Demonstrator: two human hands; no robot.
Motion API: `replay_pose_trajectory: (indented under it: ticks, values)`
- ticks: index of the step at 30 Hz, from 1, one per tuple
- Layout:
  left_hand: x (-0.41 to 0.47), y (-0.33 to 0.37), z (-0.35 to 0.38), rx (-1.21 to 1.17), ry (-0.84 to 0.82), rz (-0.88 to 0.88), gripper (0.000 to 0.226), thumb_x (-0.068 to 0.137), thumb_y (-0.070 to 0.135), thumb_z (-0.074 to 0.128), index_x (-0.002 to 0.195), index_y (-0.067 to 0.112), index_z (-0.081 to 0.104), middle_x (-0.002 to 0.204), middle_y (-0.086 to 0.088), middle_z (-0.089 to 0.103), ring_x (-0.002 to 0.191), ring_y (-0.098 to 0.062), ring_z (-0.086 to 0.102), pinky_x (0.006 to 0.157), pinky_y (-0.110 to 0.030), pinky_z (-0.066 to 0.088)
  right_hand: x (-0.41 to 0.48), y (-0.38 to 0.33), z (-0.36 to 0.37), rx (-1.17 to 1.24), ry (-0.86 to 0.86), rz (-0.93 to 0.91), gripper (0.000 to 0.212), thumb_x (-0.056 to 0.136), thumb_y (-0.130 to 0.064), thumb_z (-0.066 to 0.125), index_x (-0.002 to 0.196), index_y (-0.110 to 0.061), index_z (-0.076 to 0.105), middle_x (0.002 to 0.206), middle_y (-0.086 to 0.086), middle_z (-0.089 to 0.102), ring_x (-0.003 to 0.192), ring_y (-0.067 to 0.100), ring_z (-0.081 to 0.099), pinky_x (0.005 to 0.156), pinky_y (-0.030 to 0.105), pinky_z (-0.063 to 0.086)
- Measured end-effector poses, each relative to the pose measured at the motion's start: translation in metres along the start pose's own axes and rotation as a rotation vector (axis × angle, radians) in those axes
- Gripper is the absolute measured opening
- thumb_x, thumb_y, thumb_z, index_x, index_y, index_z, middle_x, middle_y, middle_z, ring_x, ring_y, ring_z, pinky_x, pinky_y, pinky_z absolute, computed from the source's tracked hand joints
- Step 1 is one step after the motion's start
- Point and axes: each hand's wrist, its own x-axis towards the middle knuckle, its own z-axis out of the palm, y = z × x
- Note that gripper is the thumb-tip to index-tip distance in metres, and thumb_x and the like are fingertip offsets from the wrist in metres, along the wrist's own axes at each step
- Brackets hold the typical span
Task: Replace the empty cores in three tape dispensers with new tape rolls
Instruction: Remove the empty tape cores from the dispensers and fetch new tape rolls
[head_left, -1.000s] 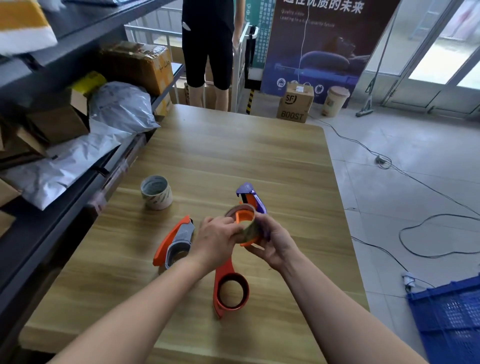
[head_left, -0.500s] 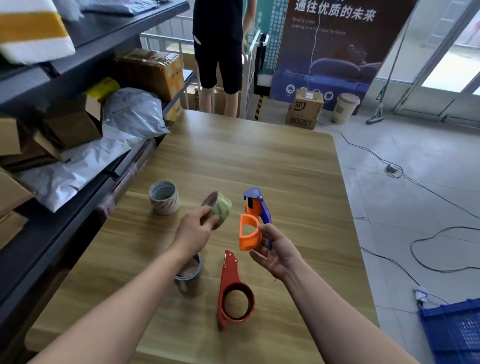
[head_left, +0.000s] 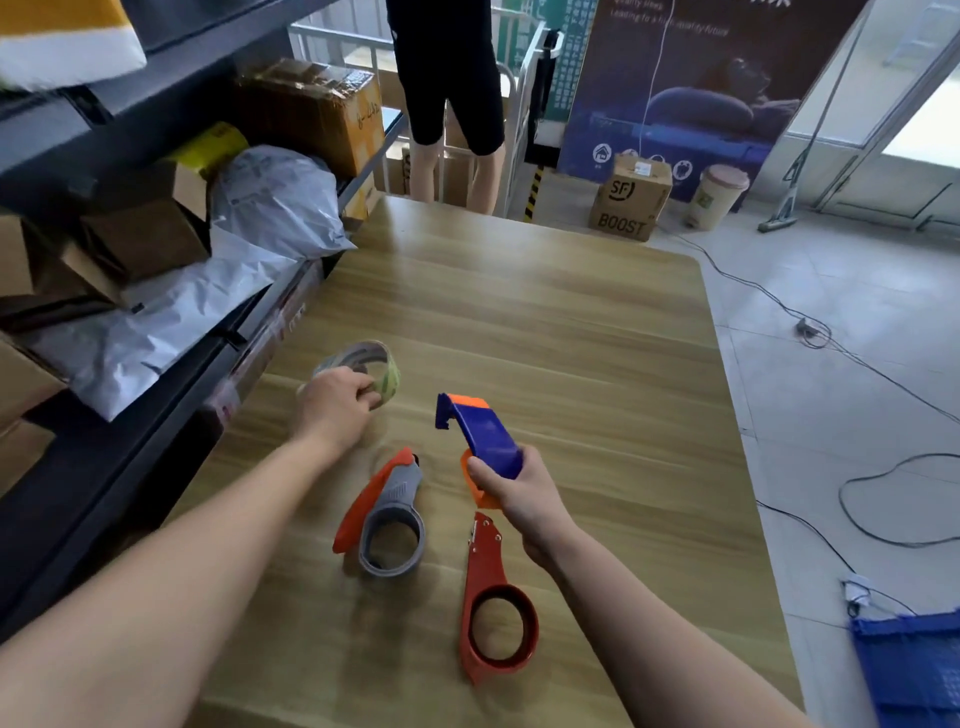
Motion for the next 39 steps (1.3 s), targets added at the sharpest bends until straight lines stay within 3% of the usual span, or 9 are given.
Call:
replay_pose_trajectory:
  ticks: [6,15,20,24,31,39]
  values:
    - [0.036,-0.028,0.001,0.189,0.041,0.021,0.022,0.084,0.022,0.064,0.104,0.020,0.072,0.105,-0.011,0.069,0.103,-0.034,0.056,0.086,-0.039,0.044,0.018,0.000,0.018,-0.198,0.065,-0.088,0.035,0.091,-0.005,0.056,0.125,-0.005,0.046,0.110,0.005,0.059,0.078,0.003,0.055,0.058,0.008,0.045]
    - [0.057,-0.059,0.022,0.303,-0.036,0.009,0.014,0.087,0.030,0.058,0.092,0.026,0.071,0.098,-0.007,0.065,0.094,-0.031,0.055,0.078,-0.038,0.043,0.032,0.003,0.029,-0.266,0.083,-0.135,0.037,0.091,-0.001,0.056,0.126,-0.004,0.045,0.106,-0.003,0.054,0.080,-0.004,0.054,0.059,0.003,0.044]
    - [0.059,-0.067,0.028,0.312,-0.086,0.036,0.016,0.088,0.026,0.057,0.090,0.020,0.071,0.096,-0.005,0.063,0.097,-0.030,0.053,0.080,-0.040,0.047,0.035,0.005,0.031,-0.269,0.115,-0.124,0.037,0.089,-0.003,0.058,0.125,-0.006,0.048,0.110,0.001,0.058,0.082,0.000,0.057,0.062,0.007,0.048]
    - [0.057,-0.063,0.026,0.326,-0.071,0.069,0.016,0.088,0.025,0.058,0.095,0.018,0.071,0.105,-0.004,0.063,0.112,-0.028,0.047,0.090,-0.040,0.041,0.035,0.007,0.030,-0.273,0.125,-0.121,0.035,0.088,-0.002,0.058,0.121,-0.009,0.049,0.105,-0.002,0.058,0.081,0.002,0.058,0.062,0.009,0.048]
    - [0.033,-0.036,0.021,0.305,0.080,0.222,0.042,0.074,0.018,0.072,0.116,0.014,0.063,0.124,-0.013,0.052,0.126,-0.032,0.038,0.101,-0.046,0.029,0.026,0.006,0.022,-0.342,0.155,-0.169,0.036,0.086,-0.002,0.058,0.119,-0.012,0.049,0.114,0.004,0.060,0.100,0.019,0.061,0.087,0.034,0.052]
    - [-0.038,0.044,0.058,0.289,-0.246,0.513,0.056,0.088,0.028,0.057,0.141,0.020,0.038,0.148,-0.003,0.036,0.138,-0.021,0.028,0.109,-0.037,0.032,-0.002,0.021,-0.012,-0.625,0.306,-0.241,0.042,0.087,-0.008,0.060,0.128,-0.012,0.050,0.124,0.005,0.059,0.111,0.023,0.057,0.093,0.033,0.045]
